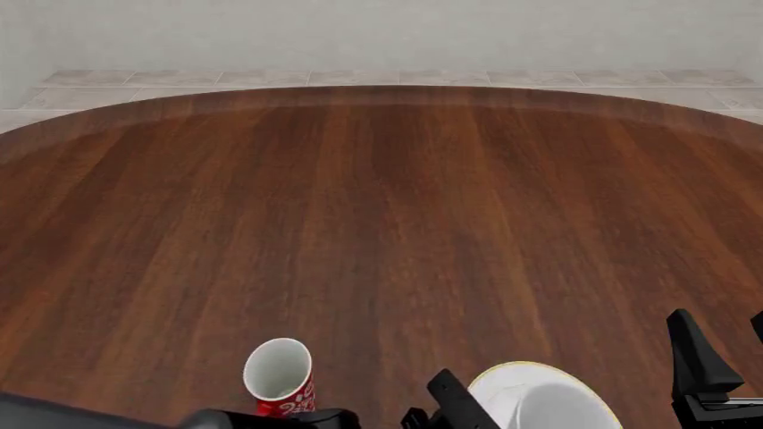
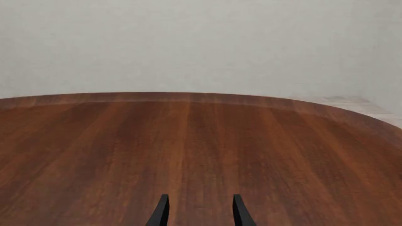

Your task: Put the white mug on the plate.

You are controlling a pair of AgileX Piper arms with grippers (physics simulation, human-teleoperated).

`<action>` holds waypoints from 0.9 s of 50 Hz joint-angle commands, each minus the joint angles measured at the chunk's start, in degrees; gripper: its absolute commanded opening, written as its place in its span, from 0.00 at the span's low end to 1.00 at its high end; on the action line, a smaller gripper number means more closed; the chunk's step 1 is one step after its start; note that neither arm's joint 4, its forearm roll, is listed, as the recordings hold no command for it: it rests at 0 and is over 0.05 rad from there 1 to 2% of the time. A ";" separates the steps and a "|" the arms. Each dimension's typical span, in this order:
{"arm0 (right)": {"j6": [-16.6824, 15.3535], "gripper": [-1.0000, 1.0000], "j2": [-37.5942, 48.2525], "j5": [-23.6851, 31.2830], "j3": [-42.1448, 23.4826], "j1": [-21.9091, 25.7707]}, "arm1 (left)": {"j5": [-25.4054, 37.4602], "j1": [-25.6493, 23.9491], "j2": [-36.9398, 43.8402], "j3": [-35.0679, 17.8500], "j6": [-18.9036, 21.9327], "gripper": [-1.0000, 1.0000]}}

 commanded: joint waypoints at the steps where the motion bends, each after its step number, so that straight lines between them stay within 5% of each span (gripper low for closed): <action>1: 0.02 1.00 0.05 -0.08 0.03 0.01 | 1.10 -0.31 -1.26 0.42 0.19 1.00; 45: 0.01 1.00 0.04 -0.09 0.03 0.00 | 5.57 1.53 -16.44 7.01 1.48 1.00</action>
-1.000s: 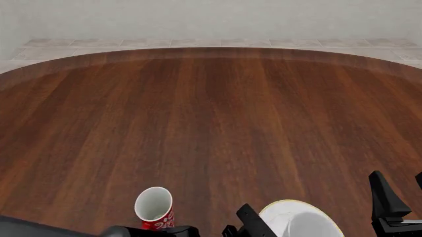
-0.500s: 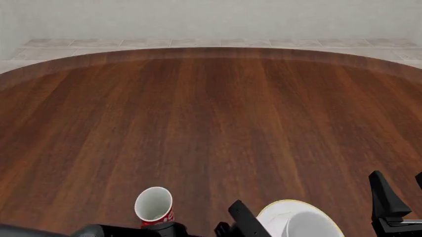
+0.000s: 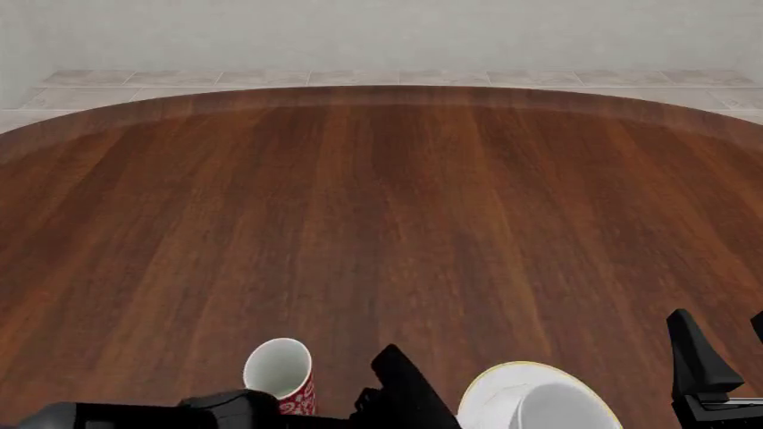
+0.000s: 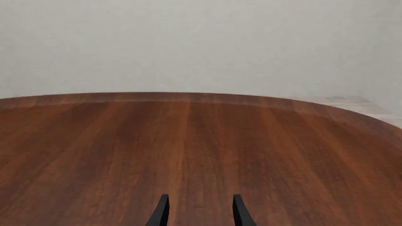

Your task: Put the white mug on the plate.

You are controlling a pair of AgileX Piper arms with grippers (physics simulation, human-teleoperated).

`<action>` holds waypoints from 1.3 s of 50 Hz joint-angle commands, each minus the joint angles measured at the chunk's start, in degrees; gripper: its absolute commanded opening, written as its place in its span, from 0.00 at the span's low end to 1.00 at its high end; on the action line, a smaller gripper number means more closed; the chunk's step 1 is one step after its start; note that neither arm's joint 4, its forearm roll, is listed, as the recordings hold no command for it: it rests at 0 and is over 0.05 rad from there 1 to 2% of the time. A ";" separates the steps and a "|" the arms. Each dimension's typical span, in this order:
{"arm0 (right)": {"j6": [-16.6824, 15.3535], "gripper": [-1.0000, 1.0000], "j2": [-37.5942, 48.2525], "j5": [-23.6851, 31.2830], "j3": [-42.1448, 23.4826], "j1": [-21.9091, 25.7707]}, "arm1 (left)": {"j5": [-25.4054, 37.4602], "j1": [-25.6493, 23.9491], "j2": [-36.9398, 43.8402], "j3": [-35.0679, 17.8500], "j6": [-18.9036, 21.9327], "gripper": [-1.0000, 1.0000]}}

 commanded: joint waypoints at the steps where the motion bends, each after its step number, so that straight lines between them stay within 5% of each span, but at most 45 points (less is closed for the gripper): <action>1: 0.02 1.00 0.05 -0.09 0.03 0.00 | 0.47 0.11 -2.06 0.94 0.14 1.00; 14: 0.02 1.00 0.05 -0.09 0.03 0.00 | 0.47 0.11 -2.06 0.94 0.14 1.00; 15: 0.00 1.00 0.04 -0.09 0.03 0.01 | 3.32 3.99 -13.52 8.96 1.48 1.00; 16: 0.02 1.00 0.05 -0.09 0.03 0.00 | 3.47 4.32 -20.39 9.34 1.67 1.00; 20: 0.02 1.00 0.05 -0.08 0.03 0.01 | 4.11 5.21 -23.86 10.84 2.01 1.00; 51: 0.70 1.00 -0.14 -1.47 -0.24 0.94 | 4.11 5.21 -23.86 10.84 2.01 1.00; 53: 2.63 1.00 -0.16 -3.21 -0.87 0.01 | 9.41 7.23 -40.56 15.57 1.73 1.00; 65: 5.93 1.00 -0.16 -8.67 -2.90 2.19 | 11.75 8.65 -46.93 17.96 1.05 1.00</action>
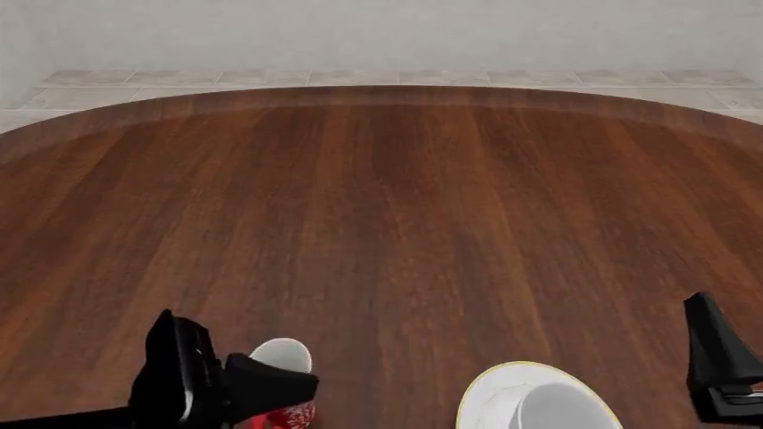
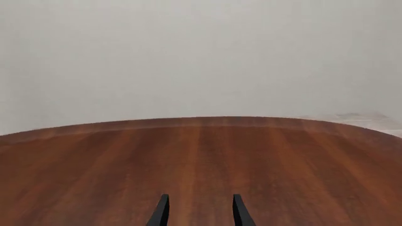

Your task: Put the white mug on the plate.

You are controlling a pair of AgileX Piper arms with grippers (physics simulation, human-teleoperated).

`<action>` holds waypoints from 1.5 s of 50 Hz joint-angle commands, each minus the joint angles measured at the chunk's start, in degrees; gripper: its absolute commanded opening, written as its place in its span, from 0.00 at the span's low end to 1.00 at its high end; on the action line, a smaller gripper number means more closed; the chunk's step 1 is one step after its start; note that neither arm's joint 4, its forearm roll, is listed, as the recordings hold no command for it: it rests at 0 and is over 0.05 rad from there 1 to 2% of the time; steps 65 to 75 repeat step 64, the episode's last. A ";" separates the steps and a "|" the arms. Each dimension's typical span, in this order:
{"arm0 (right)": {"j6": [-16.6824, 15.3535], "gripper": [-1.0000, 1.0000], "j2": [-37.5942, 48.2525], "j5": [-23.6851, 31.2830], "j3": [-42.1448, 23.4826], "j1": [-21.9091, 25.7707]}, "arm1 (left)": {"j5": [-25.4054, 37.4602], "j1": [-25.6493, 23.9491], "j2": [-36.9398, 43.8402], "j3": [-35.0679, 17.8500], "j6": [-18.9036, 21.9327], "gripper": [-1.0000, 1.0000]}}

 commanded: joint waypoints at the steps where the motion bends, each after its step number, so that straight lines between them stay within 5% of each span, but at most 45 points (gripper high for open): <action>1: 2.16 1.00 -0.01 -3.97 -1.43 1.08 | 3.02 1.50 -9.25 2.99 -0.48 1.00; 37: 4.38 1.00 -0.01 -8.64 -4.13 0.77 | 10.39 4.62 -26.00 6.81 -2.67 1.00; 75: 4.93 1.00 -0.01 -3.37 -12.89 1.04 | 17.09 7.28 -36.98 8.76 -3.50 1.00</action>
